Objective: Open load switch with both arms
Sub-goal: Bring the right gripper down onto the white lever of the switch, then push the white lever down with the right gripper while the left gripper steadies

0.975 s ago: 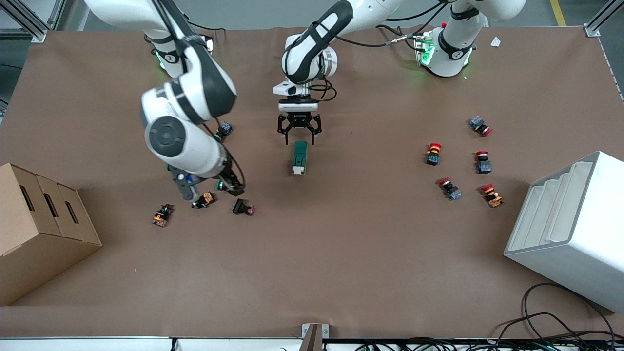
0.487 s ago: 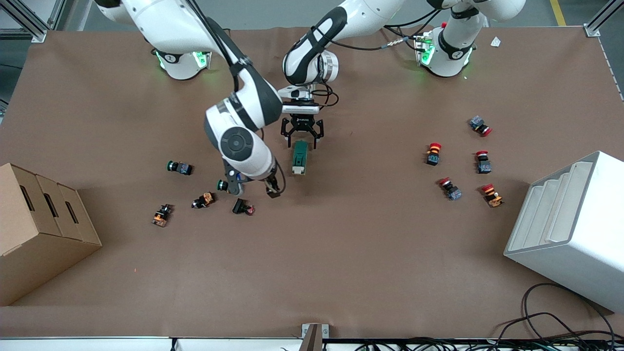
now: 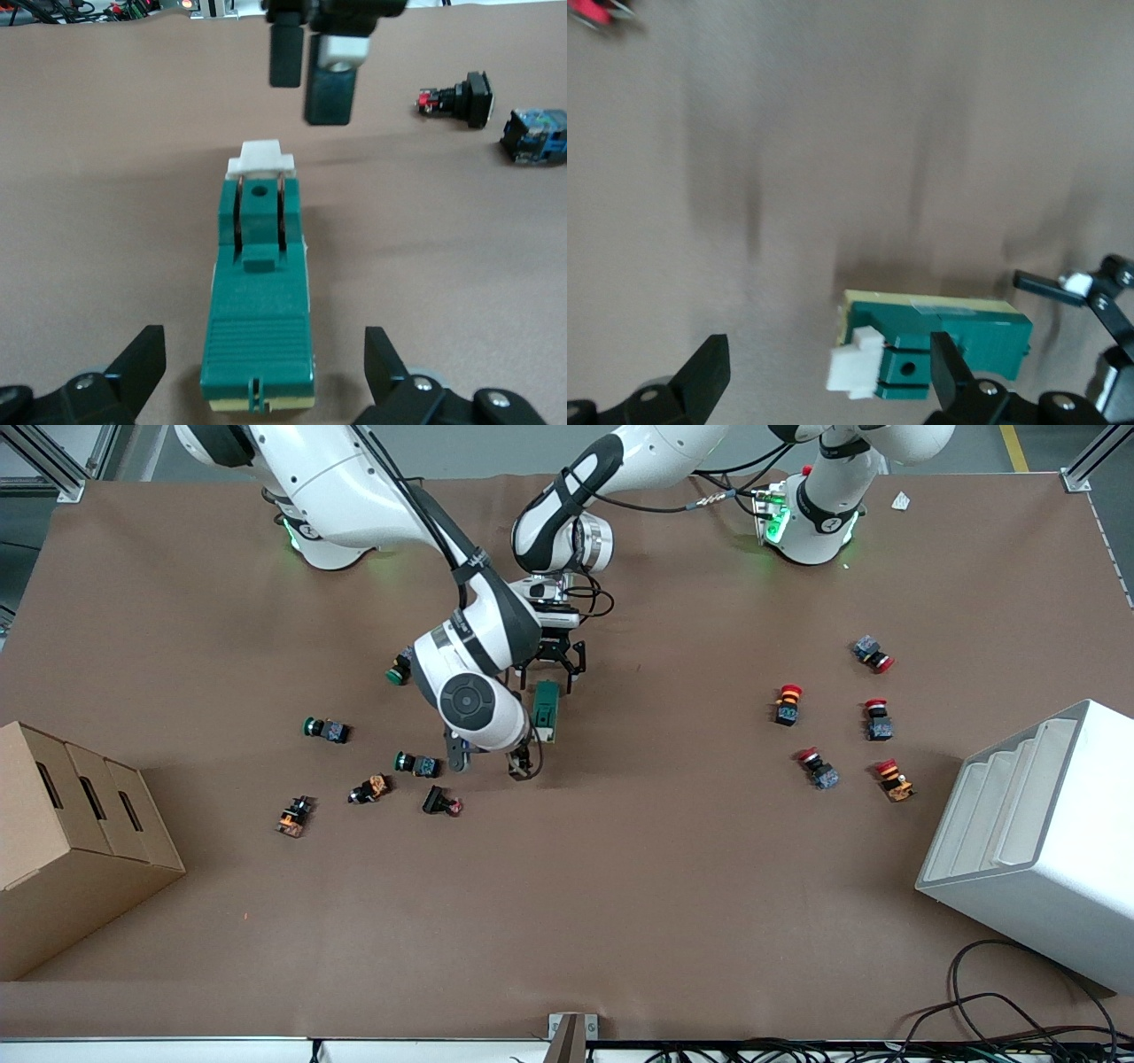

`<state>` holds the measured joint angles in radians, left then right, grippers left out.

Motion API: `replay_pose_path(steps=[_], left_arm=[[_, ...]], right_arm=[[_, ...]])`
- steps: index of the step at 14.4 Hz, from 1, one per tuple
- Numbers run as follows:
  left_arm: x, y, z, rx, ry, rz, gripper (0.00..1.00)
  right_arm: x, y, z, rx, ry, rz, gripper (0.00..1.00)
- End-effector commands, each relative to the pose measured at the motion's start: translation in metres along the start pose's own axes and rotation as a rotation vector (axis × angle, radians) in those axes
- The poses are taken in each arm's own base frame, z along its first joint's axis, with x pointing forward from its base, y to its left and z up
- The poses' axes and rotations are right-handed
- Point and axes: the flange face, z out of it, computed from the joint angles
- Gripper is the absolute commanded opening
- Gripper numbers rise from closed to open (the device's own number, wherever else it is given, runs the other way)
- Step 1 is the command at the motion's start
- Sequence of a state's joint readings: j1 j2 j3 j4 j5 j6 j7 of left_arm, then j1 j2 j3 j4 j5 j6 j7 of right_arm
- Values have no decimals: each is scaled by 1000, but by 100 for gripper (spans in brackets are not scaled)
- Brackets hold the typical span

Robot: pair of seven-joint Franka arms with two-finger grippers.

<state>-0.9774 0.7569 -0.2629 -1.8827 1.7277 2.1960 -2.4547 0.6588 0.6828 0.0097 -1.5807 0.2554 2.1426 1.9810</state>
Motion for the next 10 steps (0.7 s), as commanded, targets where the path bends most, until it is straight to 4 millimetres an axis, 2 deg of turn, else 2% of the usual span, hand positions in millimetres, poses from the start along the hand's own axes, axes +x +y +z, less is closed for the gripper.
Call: replay_pose_path(steps=[1, 6, 10], left_arm=[[-9, -1, 4, -19, 28, 14, 99], [-22, 0, 2, -47, 34, -23, 99], [-36, -8, 8, -7, 69, -6, 99]], right_arm=[[-14, 5, 9, -31, -32, 49, 100], [-30, 20, 26, -65, -15, 62, 100], [-32, 29, 34, -126, 16, 70, 100]])
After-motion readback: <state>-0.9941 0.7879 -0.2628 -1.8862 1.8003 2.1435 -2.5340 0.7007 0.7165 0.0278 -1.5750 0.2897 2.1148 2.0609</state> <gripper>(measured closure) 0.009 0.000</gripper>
